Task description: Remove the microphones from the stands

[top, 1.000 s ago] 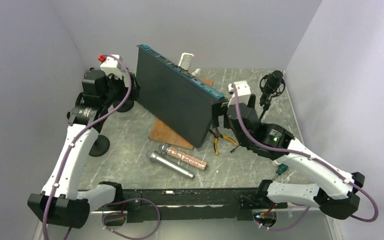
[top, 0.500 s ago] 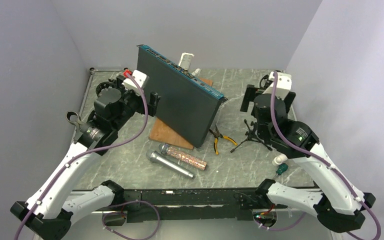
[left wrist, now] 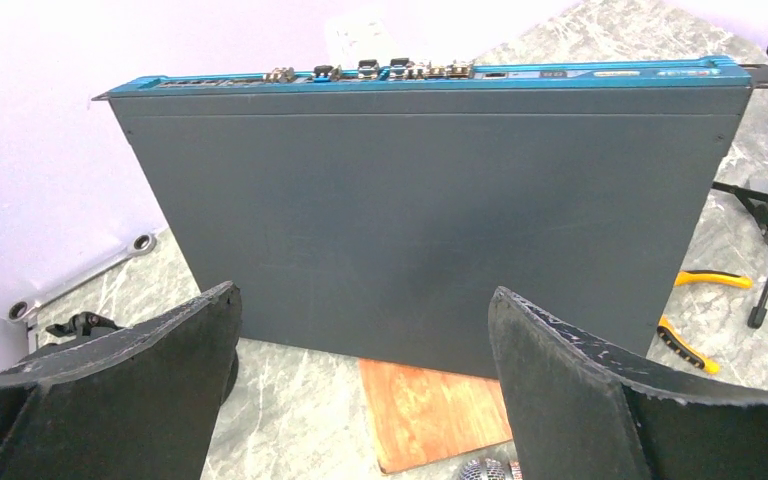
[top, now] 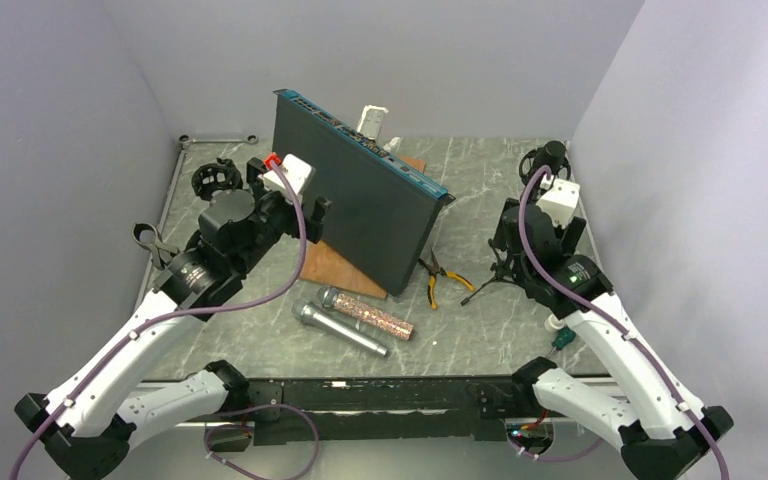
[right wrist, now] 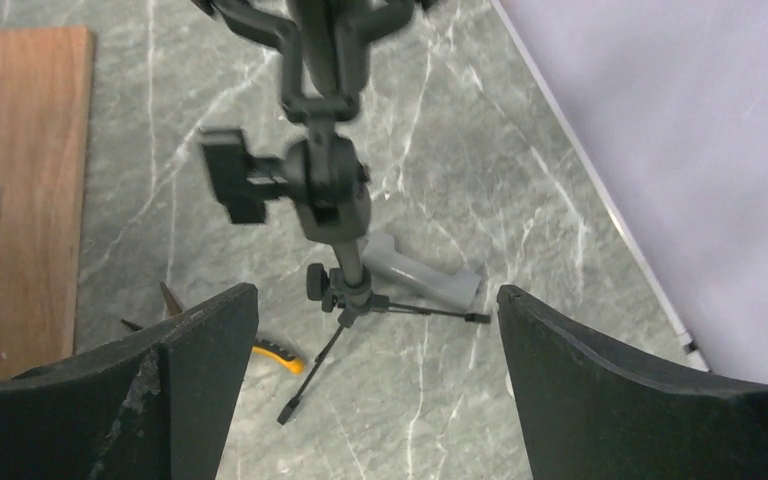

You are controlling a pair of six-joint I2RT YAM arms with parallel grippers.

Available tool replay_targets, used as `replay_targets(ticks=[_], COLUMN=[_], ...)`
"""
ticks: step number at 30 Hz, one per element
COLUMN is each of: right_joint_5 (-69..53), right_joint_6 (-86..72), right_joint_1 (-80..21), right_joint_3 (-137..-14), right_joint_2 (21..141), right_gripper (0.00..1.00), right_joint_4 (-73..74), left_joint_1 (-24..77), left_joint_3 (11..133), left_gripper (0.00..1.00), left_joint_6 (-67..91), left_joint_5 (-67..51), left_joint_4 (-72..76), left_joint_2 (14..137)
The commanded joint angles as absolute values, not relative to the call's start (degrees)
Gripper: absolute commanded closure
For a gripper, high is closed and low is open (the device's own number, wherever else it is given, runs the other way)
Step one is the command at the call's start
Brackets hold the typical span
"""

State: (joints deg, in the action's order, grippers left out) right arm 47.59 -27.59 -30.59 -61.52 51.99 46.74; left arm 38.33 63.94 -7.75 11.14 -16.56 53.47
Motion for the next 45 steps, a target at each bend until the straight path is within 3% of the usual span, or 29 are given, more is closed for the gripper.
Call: replay_targets(ticks=[1,18,33,41,45], right_joint_5=[46.13,49.37,44.88,32.45,16.39], right_joint_6=[-28.06,-13.47,-6.65,-1.02,3.16], right_joint_1=[-29.10,-26.51,-24.85,-22.96,-19.55], right_joint_3=[-55.77,-31.91,-26.96,-23.79,-22.87], right_joint_2=[48.78,43.53,47.64,47.71,47.89], right_gripper=[0.13,0.47,0.73,0.99,1.00], right_joint_4=[38.51,-3.84,-18.82,-26.02,-27.94], left_joint_1=[40.10,45.43,46.23,46.36,46.63], left_joint_3=[63.86,61.94,61.44,61.35,60.88], left_gripper=[0.04,0.03,0.04,0.04,0.04], left_joint_6=[-9.45,-12.41,-12.75,-12.81,-12.66], left_joint_5=[13.20,19.49,20.53,20.74,20.92], left_joint_4=[-13.80,-12.18,-11.71,-11.64,-11.10], left_joint_2=[53.35,52.70,52.89,53.09,52.70])
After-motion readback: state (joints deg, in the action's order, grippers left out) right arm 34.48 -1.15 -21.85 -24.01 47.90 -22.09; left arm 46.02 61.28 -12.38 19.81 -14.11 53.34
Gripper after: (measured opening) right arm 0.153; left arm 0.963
